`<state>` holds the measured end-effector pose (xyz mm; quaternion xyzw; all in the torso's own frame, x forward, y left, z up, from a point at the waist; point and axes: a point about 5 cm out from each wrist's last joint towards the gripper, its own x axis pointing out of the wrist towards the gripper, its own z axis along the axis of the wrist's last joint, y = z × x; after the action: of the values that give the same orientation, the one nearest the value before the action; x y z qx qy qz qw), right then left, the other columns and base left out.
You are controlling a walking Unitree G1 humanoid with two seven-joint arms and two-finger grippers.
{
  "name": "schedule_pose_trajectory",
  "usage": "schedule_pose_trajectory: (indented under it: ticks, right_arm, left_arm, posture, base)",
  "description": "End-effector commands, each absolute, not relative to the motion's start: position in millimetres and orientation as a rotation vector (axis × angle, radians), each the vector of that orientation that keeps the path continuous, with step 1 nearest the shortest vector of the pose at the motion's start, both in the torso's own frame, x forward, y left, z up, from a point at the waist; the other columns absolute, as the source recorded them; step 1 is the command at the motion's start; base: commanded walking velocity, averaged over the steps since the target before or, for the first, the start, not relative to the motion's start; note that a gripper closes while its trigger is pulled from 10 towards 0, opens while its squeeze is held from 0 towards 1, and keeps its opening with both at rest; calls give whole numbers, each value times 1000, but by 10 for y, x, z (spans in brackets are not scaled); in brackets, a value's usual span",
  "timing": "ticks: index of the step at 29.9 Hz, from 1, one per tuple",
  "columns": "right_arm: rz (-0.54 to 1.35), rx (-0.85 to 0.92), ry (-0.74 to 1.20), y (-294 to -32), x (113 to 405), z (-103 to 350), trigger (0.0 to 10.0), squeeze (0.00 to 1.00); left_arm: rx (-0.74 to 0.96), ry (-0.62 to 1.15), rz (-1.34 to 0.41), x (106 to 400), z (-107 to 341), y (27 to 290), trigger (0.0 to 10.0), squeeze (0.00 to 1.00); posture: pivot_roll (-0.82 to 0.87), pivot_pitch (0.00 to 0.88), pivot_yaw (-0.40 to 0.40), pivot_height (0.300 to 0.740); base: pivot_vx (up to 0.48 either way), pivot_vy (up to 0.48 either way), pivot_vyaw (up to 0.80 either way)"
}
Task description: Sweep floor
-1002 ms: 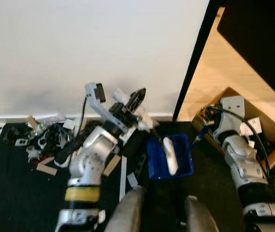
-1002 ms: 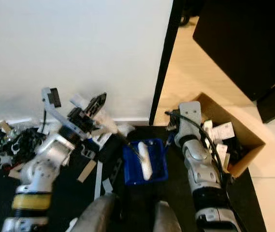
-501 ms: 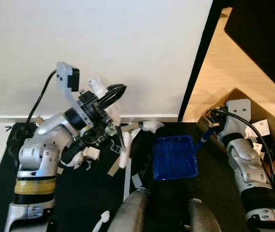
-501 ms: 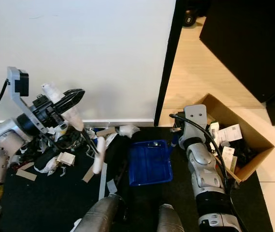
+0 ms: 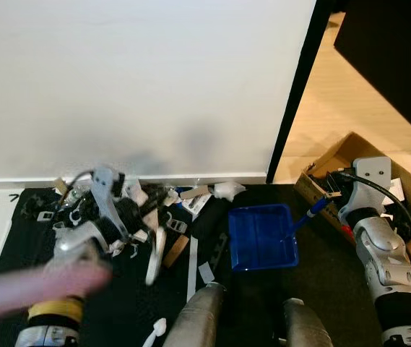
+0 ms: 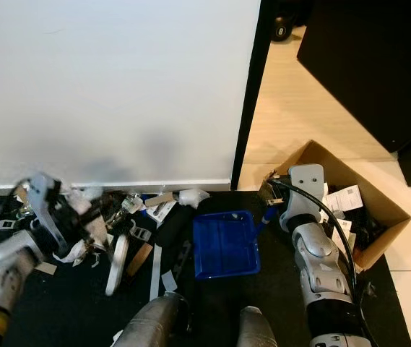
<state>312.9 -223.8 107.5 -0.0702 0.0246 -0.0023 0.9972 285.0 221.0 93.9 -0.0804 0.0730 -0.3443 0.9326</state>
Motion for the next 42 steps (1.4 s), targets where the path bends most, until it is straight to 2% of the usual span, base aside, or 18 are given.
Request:
schedule_pose_trajectory:
  ticks: [1,5,10,14,17,19,30,35,42]
  right_arm:
    - [-28,-149,168,-2328,3008,843,10000,0]
    - [-25,-154,169,-2340,2995,854,10000,0]
    - [-15,-154,170,-2311,3011,862,10000,0]
    - [-11,-152,169,-2299,3020,867,10000,0]
    - [-9,-148,167,-2286,3027,876,10000,0]
    - [-8,-146,167,-2281,3026,879,10000,0]
    - [-15,-145,166,-2292,3013,883,10000,0]
    - [-18,-141,163,-2289,3017,886,10000,0]
    - [-14,-138,161,-2266,3038,891,10000,0]
  left_arm:
    - [-171,176,-685,2795,810,2203,10000,0]
    - [-247,182,-647,2776,690,2176,10000,0]
    - [-439,131,-637,2826,707,1983,10000,0]
    - [-516,105,-635,2855,741,1888,10000,0]
    - [-698,39,-644,2932,874,1624,10000,0]
    - [-759,21,-653,2954,921,1519,10000,0]
    - [-908,40,-669,2927,955,1268,10000,0]
    - [-1013,45,-659,2864,1020,1028,10000,0]
    - [-1129,-22,-624,2961,1276,770,10000,0]
  posture:
    - [15,303,99,740]
    - [12,304,98,740]
    - [11,305,90,740]
    - [13,305,90,740]
    - [11,309,94,740]
    - [8,310,95,740]
    - [4,311,106,740]
    - [3,309,109,740]
    - [10,305,109,740]
  base:
    - [0,0,0]
    - [0,0,0]
    - [0,0,0]
    - [0,0,0]
    - [0,0,0]
    - [0,0,0]
    - [0,0,0]
    - [0,0,0]
    - [0,0,0]
